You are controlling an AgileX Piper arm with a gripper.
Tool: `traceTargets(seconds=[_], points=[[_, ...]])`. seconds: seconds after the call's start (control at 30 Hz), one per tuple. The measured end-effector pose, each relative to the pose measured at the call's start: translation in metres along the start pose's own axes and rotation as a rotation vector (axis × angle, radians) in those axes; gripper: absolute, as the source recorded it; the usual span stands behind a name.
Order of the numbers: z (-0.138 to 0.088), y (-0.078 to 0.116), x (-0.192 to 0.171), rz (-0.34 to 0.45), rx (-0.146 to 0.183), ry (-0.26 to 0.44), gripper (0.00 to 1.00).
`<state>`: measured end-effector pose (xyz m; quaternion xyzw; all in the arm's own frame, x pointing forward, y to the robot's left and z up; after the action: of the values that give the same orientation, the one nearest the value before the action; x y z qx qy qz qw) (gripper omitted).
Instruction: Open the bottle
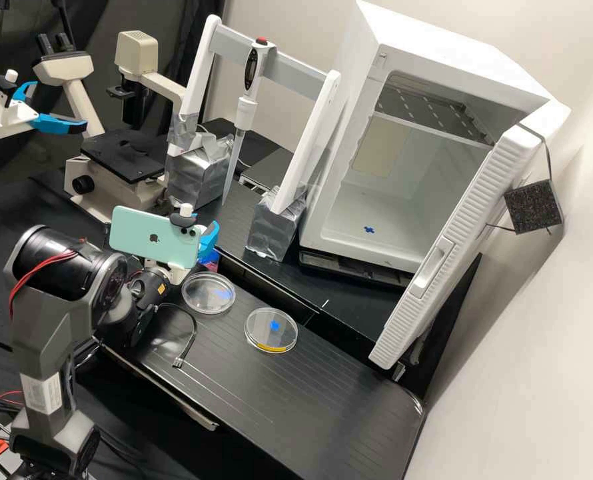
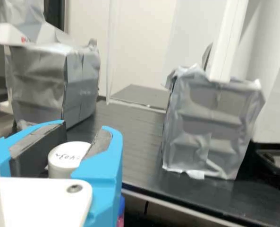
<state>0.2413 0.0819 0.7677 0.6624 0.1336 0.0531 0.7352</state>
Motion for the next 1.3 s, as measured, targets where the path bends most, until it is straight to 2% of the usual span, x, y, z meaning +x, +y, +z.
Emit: traceTargets(seconds=[0.27,0.47,0.63,0.8,1.0,1.17,1.3], points=[[-0.007,0.015,-0.012,0.052,-0.004,0.032,0.0],[-0.006,0.014,-0.034,0.045,-0.015,0.058,0.0],[-0.003,0.007,-0.058,0.008,0.005,0.069,0.0],[0.001,0.001,-0.075,-0.026,0.003,0.065,0.0],[0.001,-0.005,-0.076,-0.054,0.007,0.064,0.0],[0.006,-0.012,-0.074,-0.091,0.009,0.034,0.0],[0.007,-0.013,-0.072,-0.088,0.013,0.036,0.0]])
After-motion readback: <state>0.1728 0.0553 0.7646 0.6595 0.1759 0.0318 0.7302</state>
